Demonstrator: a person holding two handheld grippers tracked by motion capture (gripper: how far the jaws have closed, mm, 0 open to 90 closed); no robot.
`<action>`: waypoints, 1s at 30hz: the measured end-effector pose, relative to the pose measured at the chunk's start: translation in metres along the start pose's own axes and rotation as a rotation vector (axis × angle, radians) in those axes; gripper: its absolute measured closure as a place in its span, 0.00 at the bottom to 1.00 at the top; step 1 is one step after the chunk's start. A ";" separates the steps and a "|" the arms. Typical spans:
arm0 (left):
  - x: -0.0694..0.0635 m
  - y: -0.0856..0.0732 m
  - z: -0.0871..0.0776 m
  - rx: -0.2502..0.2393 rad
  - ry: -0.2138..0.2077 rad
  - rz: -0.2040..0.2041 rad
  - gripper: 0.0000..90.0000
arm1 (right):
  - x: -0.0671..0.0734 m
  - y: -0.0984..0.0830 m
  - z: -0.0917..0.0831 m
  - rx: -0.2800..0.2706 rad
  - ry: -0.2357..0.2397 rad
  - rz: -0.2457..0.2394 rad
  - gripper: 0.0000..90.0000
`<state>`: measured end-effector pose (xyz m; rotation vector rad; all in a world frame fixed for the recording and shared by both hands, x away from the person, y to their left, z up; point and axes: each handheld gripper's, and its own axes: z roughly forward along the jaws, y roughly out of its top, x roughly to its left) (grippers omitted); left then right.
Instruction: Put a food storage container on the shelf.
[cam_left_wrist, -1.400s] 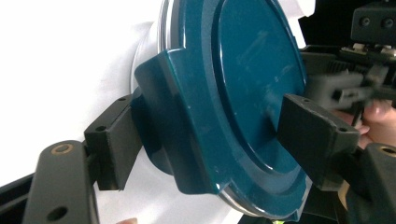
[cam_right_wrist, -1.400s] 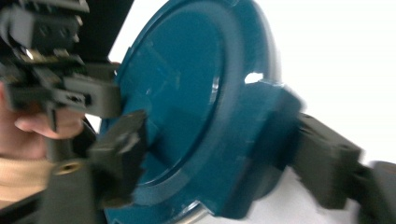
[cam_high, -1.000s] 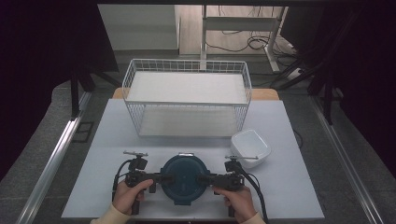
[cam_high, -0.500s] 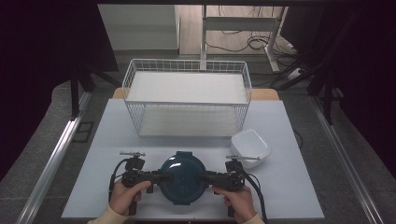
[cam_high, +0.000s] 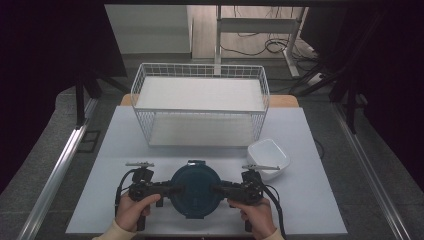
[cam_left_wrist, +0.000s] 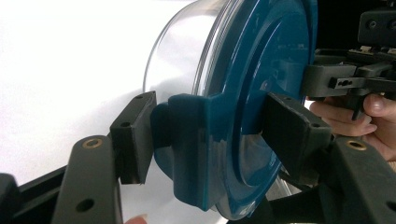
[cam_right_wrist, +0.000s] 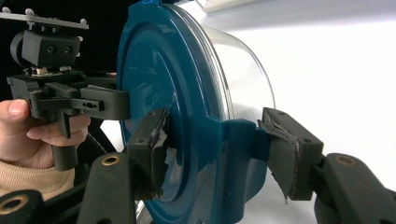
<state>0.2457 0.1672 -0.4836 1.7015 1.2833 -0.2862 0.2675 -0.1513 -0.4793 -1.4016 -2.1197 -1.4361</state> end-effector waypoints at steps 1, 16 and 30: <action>-0.004 0.003 -0.002 -0.010 0.000 0.007 0.41 | 0.004 0.004 -0.004 -0.010 -0.003 -0.013 0.48; -0.020 0.031 -0.013 -0.039 -0.005 0.051 0.41 | 0.017 0.033 -0.020 -0.059 0.005 -0.053 0.49; -0.028 0.063 -0.022 -0.070 -0.015 0.074 0.41 | 0.025 0.068 -0.028 -0.088 0.003 -0.093 0.49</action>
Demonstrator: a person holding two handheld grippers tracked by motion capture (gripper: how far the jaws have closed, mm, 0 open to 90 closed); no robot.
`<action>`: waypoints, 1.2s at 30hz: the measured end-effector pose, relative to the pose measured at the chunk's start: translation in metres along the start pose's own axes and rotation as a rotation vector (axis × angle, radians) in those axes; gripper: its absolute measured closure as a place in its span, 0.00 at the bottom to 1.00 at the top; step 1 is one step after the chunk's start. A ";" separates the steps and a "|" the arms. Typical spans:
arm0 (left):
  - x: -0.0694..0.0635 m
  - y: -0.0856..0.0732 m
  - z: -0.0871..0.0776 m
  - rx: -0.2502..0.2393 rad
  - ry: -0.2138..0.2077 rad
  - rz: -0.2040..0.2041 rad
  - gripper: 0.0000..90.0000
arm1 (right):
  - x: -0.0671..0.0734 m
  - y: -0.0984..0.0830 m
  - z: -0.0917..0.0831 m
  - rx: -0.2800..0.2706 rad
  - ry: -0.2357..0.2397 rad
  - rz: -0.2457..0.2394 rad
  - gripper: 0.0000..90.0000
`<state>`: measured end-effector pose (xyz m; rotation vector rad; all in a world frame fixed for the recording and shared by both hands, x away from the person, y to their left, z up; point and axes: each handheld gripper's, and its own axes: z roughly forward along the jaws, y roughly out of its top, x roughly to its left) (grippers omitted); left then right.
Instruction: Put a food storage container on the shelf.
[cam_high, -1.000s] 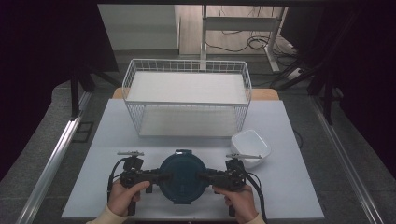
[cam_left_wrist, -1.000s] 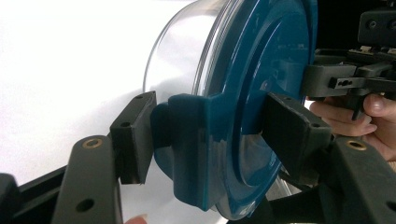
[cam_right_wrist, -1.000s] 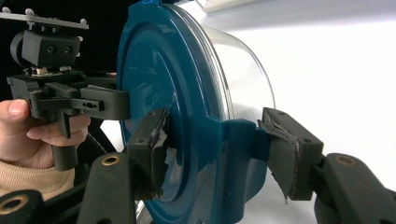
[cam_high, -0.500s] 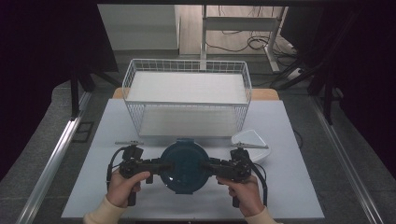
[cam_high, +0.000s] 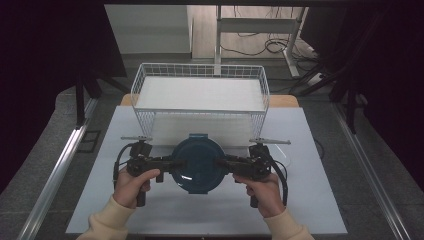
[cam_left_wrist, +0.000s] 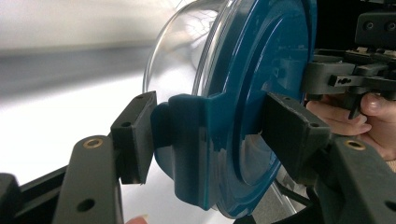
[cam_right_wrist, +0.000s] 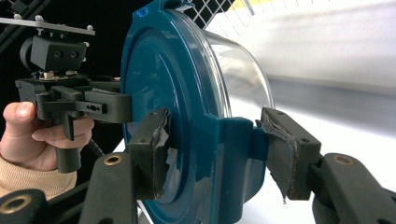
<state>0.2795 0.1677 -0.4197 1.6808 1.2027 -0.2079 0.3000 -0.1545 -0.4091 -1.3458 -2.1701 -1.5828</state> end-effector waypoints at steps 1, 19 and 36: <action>-0.001 0.004 -0.001 -0.005 0.003 0.008 0.42 | 0.000 0.003 0.000 -0.003 0.003 -0.001 0.49; -0.009 0.042 -0.013 -0.046 -0.007 0.045 0.42 | 0.010 0.044 -0.005 -0.028 0.003 -0.045 0.49; -0.017 0.074 -0.023 -0.067 -0.009 0.074 0.42 | 0.020 0.082 -0.009 -0.034 0.008 -0.085 0.50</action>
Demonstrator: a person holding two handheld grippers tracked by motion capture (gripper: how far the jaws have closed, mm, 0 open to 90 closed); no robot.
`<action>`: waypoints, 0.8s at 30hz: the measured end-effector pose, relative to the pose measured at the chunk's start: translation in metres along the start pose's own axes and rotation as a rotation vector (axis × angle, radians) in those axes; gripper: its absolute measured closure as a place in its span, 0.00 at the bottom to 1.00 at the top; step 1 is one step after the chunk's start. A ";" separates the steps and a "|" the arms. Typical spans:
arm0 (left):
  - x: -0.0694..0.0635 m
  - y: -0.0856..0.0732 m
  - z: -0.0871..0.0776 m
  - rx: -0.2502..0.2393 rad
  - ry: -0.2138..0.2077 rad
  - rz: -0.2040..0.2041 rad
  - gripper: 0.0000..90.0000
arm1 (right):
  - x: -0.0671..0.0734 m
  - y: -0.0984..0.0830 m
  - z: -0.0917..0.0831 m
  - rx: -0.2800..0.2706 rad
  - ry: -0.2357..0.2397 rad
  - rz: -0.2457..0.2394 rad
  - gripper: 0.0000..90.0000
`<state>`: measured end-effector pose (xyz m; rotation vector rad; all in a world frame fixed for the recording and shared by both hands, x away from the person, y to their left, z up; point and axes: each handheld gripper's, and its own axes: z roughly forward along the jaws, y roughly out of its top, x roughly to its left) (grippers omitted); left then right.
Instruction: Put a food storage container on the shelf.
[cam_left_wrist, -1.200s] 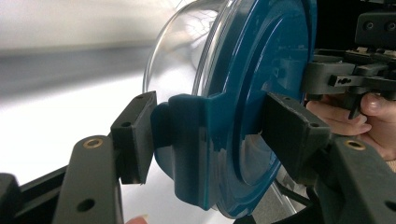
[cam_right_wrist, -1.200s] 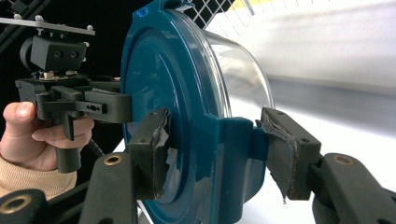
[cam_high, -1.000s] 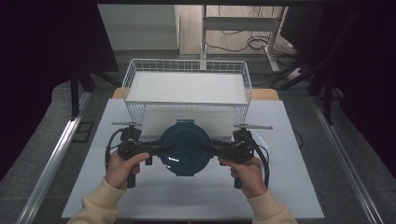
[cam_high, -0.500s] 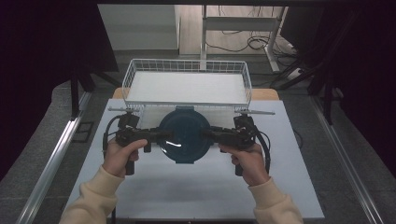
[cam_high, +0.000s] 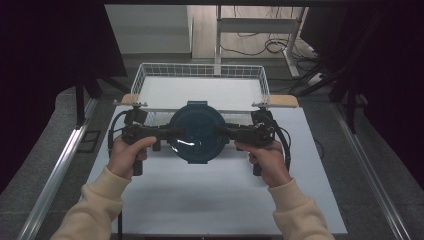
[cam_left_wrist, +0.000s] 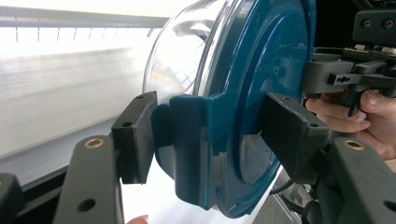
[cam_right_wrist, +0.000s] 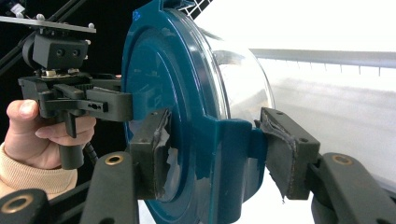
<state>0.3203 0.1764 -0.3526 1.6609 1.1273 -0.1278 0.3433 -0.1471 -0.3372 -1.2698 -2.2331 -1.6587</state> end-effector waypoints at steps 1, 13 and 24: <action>0.000 0.004 0.000 -0.003 0.000 0.005 0.42 | 0.000 0.003 0.000 0.000 0.000 -0.003 0.50; -0.006 0.031 -0.004 -0.019 0.004 0.035 0.42 | 0.001 0.030 -0.003 -0.007 0.002 -0.021 0.50; -0.011 0.053 -0.007 -0.026 0.006 0.054 0.42 | 0.004 0.050 -0.008 -0.019 0.009 -0.034 0.50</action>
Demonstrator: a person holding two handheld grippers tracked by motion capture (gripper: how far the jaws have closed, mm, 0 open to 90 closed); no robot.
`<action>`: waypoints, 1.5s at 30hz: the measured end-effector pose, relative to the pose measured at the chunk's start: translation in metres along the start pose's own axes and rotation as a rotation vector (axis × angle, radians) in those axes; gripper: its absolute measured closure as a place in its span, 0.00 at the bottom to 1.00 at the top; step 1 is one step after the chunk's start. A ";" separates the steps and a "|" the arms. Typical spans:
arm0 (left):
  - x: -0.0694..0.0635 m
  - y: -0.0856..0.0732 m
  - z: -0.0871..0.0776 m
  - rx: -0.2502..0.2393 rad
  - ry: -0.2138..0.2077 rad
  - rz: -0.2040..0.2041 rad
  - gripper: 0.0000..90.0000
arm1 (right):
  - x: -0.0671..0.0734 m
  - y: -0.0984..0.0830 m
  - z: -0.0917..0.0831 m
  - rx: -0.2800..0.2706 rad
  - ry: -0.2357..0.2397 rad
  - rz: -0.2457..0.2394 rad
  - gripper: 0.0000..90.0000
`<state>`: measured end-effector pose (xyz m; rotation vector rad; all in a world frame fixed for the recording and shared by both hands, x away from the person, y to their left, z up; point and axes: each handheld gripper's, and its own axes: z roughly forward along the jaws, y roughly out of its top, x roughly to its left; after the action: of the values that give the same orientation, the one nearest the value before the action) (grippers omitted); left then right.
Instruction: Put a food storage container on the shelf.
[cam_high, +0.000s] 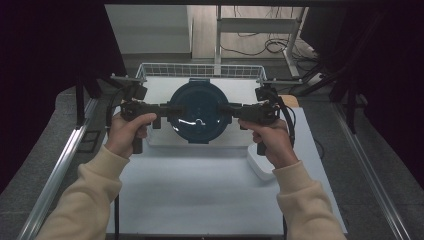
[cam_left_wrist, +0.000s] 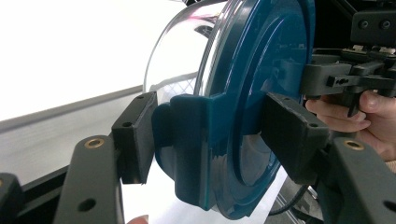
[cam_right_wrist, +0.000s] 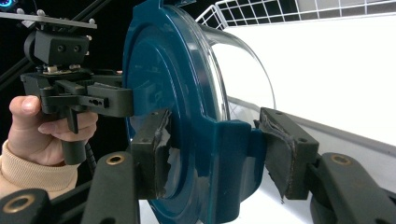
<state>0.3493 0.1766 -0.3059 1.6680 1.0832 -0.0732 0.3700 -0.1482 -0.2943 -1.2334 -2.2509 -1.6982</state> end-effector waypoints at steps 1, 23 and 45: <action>0.000 0.002 0.000 0.001 0.000 -0.002 0.42 | -0.001 0.002 0.000 0.002 0.001 0.003 0.50; 0.006 0.045 -0.002 -0.010 -0.007 -0.005 0.42 | -0.005 0.043 0.005 0.010 0.011 -0.017 0.51; 0.037 0.065 0.019 0.005 -0.006 -0.070 0.43 | -0.039 0.067 0.027 0.055 0.022 0.024 0.51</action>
<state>0.4237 0.1848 -0.2860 1.6328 1.1378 -0.1264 0.4488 -0.1421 -0.2716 -1.2200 -2.2449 -1.6220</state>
